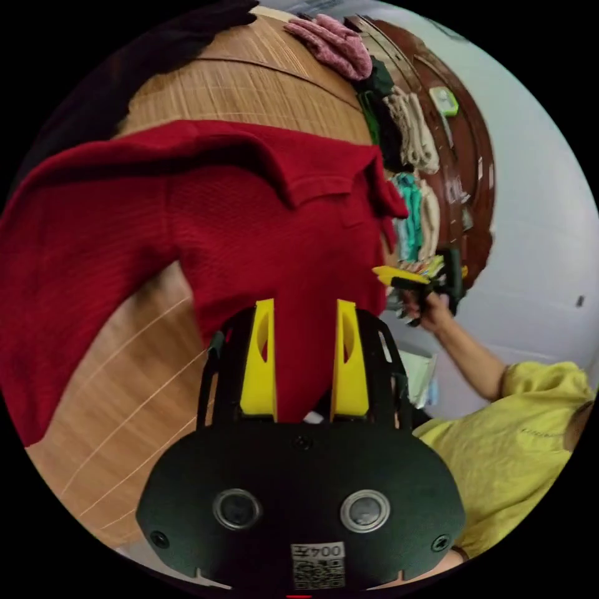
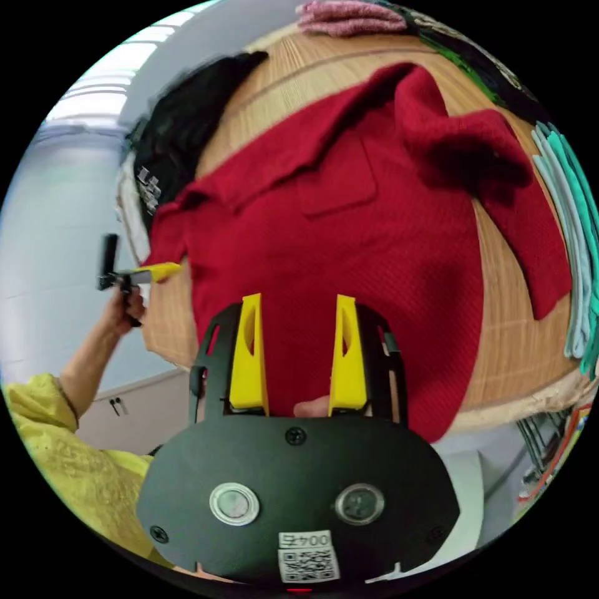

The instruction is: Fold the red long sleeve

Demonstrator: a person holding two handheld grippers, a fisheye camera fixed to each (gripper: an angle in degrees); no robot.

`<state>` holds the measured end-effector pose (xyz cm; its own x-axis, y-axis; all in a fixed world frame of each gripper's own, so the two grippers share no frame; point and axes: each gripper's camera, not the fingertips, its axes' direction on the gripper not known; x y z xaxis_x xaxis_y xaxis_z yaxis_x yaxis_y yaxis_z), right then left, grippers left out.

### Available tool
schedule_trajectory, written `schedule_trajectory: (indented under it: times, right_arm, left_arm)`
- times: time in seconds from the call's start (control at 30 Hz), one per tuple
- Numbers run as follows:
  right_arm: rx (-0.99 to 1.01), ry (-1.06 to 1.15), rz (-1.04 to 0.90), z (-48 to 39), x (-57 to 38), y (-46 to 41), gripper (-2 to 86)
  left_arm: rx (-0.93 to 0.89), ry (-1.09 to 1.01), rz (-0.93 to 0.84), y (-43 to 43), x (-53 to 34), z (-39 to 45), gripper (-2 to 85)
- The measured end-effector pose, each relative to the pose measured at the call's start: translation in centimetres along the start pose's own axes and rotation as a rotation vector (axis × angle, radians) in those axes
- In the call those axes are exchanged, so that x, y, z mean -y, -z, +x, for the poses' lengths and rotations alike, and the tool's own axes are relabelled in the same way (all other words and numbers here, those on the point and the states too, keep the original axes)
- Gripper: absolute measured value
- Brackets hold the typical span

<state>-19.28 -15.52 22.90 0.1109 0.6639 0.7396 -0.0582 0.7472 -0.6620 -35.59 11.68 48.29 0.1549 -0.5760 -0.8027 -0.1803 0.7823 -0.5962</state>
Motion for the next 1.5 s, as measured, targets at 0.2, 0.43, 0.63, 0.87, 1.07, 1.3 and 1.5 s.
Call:
schedule_trajectory:
  times: [0.2, 0.43, 0.63, 0.87, 1.07, 1.3, 1.5]
  right_arm:
    - [0.212, -0.05, 0.343, 2.9, 3.4, 4.8, 18.9]
    - [0.311, -0.166, 0.33, 7.3, 7.2, 3.3, 15.8]
    - [0.314, -0.187, 0.245, 8.3, 9.8, 2.6, 14.3]
    - [0.28, 0.003, 0.237, 2.6, 15.8, 5.9, 13.4]
    - [0.195, 0.16, 0.3, -2.7, 23.5, 9.8, 13.5]
    - [-0.011, 0.349, 0.176, -7.6, 16.4, 10.1, 12.5]
    - [-0.344, 0.258, -0.257, -5.3, -0.8, 1.1, 11.8]
  left_arm:
    - [-0.355, 0.181, 0.265, 0.3, 4.5, -6.7, 17.3]
    - [-0.395, 0.296, 0.363, 0.6, 7.4, -11.1, 20.4]
    - [-0.401, 0.351, 0.366, 0.4, 9.2, -12.4, 21.2]
    - [-0.35, 0.258, 0.342, 4.7, 14.3, -7.6, 22.9]
    - [-0.398, 0.173, 0.576, 13.0, 17.8, -3.4, 20.3]
    - [-0.262, 0.076, 0.497, 13.2, 16.4, 4.0, 18.9]
    - [0.267, 0.014, 0.093, 3.0, 8.9, 12.7, 20.1]
